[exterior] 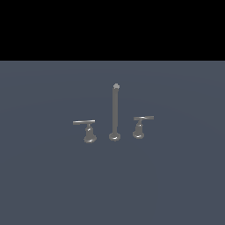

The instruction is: Turn on the faucet by rotating a designated handle.

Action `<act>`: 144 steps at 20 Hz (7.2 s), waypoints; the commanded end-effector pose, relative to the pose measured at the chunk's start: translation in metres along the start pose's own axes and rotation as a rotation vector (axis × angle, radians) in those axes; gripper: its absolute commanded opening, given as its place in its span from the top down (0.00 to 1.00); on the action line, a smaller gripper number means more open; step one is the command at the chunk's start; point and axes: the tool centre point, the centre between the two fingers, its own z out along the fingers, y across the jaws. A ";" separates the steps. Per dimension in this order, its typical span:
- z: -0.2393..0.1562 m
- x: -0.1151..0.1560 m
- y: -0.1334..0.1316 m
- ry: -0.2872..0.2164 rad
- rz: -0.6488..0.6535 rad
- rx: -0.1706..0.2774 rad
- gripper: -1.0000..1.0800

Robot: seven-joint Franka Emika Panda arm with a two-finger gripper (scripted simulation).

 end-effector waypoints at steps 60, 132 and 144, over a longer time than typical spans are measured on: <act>0.262 0.162 -0.132 0.006 1.032 0.056 1.00; 0.379 0.182 -0.106 0.015 1.483 0.069 1.00; 0.380 0.183 -0.074 0.014 1.475 0.068 1.00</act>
